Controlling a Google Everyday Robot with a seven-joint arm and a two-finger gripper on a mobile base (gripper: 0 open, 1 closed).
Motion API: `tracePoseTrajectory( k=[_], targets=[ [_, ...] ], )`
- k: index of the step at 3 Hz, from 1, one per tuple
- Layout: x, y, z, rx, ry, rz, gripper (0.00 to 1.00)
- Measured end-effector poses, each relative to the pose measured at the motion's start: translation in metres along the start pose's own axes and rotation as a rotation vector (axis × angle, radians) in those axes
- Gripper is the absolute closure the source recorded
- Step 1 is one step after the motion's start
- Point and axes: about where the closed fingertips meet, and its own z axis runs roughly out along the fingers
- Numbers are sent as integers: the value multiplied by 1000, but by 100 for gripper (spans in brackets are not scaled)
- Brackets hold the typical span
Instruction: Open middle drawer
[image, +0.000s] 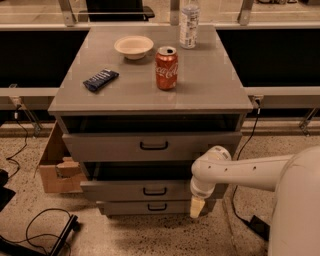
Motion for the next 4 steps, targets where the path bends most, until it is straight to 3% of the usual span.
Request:
tracePoseTrajectory(
  k=[1,3,4],
  targets=[
    [1,53,12,-118,27,53,40],
    [-1,57,7,-127,31,53,85],
    [-1,57,5,-127,31,53,100]
  ],
)
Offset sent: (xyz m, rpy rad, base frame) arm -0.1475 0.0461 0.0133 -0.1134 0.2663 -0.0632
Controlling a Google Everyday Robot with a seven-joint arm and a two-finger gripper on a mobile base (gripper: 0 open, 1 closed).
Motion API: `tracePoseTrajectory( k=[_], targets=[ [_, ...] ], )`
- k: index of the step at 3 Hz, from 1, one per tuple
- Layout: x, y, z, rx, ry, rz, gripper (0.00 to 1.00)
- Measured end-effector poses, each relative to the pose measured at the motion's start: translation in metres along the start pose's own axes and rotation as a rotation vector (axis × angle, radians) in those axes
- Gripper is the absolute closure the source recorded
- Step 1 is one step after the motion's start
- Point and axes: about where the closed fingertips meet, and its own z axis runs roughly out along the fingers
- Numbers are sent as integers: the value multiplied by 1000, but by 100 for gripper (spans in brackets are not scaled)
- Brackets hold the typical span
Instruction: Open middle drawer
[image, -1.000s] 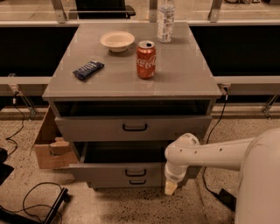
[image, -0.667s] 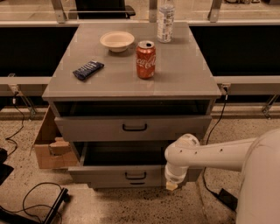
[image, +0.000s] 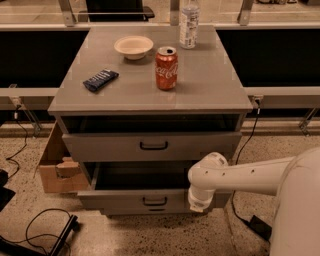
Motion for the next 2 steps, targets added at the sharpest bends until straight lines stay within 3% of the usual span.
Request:
tracePoseTrajectory(
  k=[2],
  targets=[
    [0,0,0,0,0,0,98]
  ],
)
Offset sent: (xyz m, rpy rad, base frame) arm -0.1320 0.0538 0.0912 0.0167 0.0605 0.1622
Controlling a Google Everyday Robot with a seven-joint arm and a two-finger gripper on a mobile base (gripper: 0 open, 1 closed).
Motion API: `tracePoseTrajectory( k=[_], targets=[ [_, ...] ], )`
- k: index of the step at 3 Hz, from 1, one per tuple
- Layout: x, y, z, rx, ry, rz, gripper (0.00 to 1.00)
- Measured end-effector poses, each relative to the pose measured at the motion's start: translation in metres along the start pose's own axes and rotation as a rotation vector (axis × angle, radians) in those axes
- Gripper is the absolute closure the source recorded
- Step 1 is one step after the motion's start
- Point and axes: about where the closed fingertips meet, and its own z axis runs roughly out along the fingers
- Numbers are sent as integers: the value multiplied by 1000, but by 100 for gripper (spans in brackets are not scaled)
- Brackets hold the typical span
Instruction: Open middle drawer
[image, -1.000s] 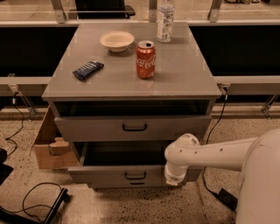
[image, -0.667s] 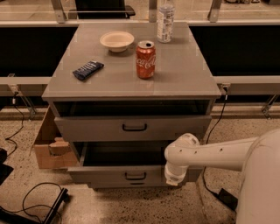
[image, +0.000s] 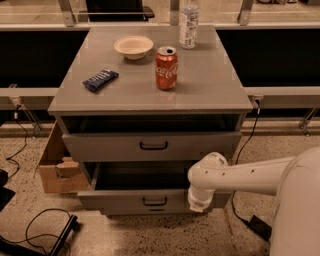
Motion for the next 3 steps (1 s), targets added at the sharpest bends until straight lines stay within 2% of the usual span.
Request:
tracePoseTrajectory(
  k=[3],
  targets=[
    [1,2,3,-6,2,-1,29]
  ],
)
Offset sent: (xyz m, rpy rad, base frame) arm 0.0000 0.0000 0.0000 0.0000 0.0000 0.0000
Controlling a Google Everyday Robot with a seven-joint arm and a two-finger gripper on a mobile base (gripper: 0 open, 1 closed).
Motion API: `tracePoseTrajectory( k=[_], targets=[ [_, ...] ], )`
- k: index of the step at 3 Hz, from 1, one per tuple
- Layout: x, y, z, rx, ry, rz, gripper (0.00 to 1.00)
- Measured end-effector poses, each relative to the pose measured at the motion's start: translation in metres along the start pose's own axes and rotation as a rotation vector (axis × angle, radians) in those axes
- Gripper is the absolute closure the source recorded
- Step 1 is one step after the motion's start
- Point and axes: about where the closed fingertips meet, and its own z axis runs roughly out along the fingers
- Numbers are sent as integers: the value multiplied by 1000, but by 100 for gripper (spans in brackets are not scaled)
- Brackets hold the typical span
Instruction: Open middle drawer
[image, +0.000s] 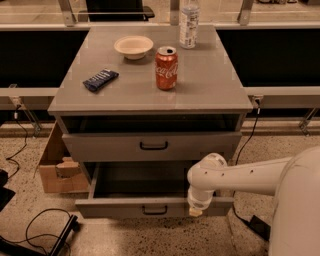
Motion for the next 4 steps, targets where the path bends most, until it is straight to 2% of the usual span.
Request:
tracePoseTrajectory(
  k=[1,2,3,4],
  targets=[
    [0,1,1,-3,1,0,6],
    [1,2,2,-4,2,0,0],
    [1,2,2,-6,1,0,0],
    [12,50,20,-114,-20,36,0]
  ],
)
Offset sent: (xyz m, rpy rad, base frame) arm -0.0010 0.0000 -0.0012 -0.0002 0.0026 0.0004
